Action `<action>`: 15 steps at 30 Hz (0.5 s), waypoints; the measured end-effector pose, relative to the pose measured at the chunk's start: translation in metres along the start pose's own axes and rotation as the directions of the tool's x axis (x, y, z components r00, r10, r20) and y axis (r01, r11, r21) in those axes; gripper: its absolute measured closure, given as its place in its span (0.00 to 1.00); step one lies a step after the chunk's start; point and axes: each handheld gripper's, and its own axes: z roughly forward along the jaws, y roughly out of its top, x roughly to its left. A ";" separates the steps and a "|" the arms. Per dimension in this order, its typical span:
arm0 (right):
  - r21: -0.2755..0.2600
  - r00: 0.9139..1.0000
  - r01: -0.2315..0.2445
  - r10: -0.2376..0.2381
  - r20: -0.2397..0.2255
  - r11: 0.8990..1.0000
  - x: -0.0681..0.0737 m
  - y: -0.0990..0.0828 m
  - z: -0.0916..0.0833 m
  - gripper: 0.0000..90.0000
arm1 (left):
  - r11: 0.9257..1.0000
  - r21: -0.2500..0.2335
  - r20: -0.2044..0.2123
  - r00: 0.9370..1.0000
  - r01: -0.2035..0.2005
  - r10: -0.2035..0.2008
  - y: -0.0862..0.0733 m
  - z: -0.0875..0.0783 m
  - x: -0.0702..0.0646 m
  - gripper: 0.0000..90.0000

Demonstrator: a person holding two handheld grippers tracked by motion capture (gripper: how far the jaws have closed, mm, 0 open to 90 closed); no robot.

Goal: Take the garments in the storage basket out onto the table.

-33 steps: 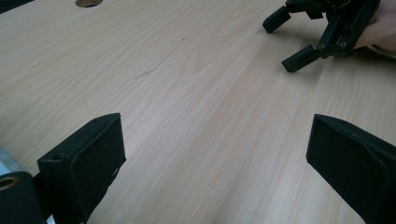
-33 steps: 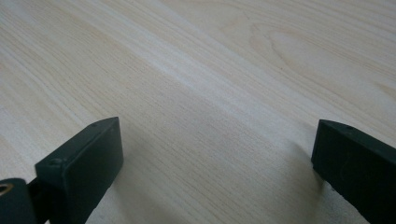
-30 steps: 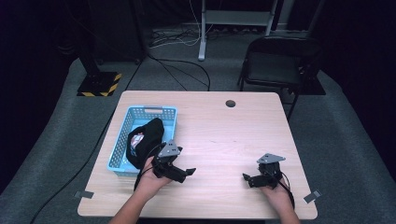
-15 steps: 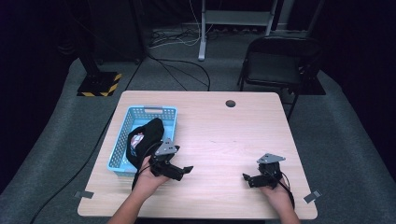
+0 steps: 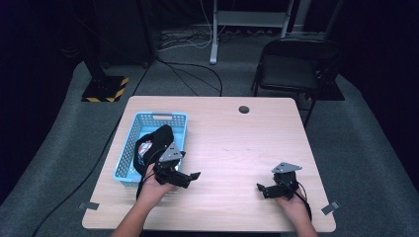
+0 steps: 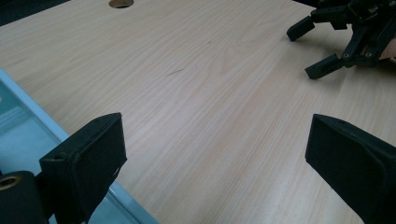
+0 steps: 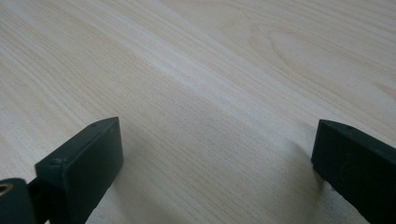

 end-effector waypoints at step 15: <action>0.000 1.000 0.000 0.000 0.000 1.000 0.000 0.000 0.000 0.02 | 1.000 -0.003 -0.028 0.999 0.025 -0.025 -0.003 -0.006 0.010 0.05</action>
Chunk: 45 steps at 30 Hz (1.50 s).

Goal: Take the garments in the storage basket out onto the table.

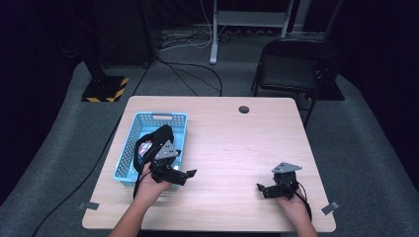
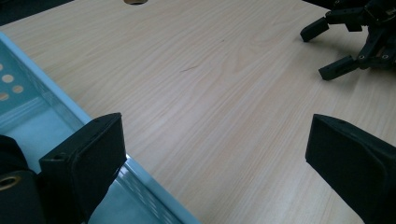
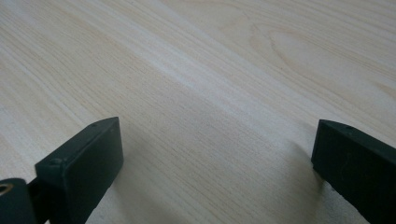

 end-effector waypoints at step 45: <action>0.000 1.000 0.000 0.000 0.000 1.000 0.000 0.000 0.000 0.02 | 0.999 -0.004 -0.074 0.996 0.054 -0.054 -0.005 -0.014 0.025 0.05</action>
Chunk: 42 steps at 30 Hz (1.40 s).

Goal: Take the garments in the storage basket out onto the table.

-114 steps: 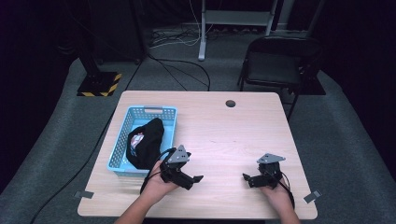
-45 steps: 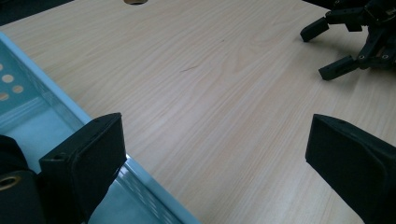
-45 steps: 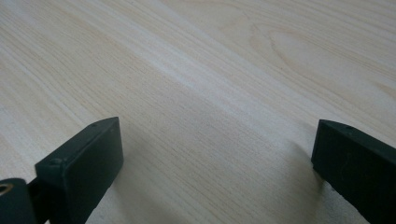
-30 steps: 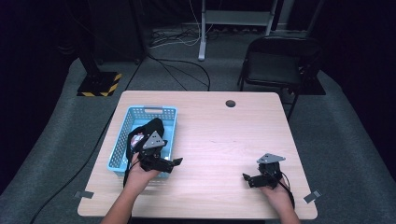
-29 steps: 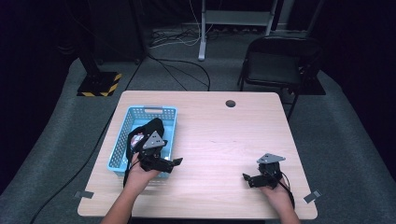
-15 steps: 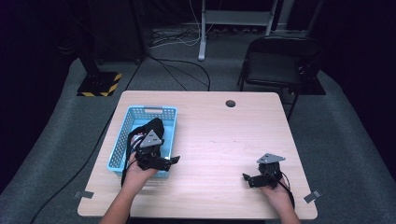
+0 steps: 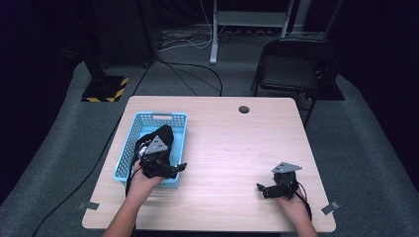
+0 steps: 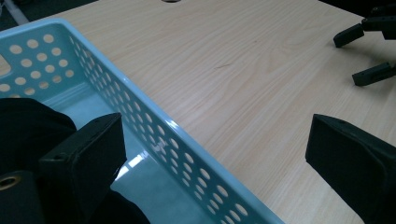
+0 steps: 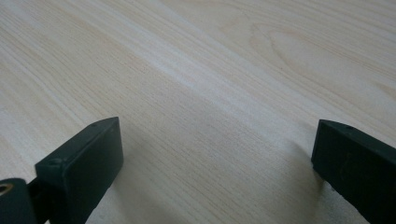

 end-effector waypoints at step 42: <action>0.000 1.000 0.000 0.000 0.000 1.000 0.000 0.000 0.000 0.02 | 0.993 0.070 -0.120 0.989 0.092 -0.083 0.008 -0.003 0.058 0.05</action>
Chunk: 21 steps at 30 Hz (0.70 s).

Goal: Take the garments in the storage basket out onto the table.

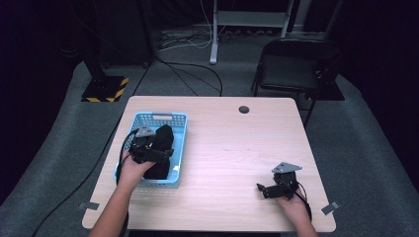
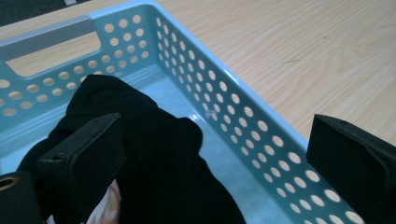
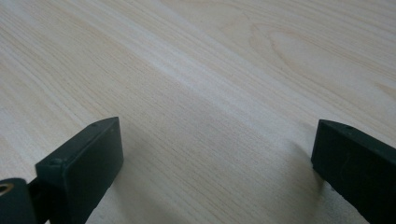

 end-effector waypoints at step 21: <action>0.000 1.000 0.000 0.000 0.000 1.000 0.000 0.000 0.000 0.02 | 0.995 0.071 -0.034 0.997 0.075 -0.072 -0.007 0.017 0.026 0.04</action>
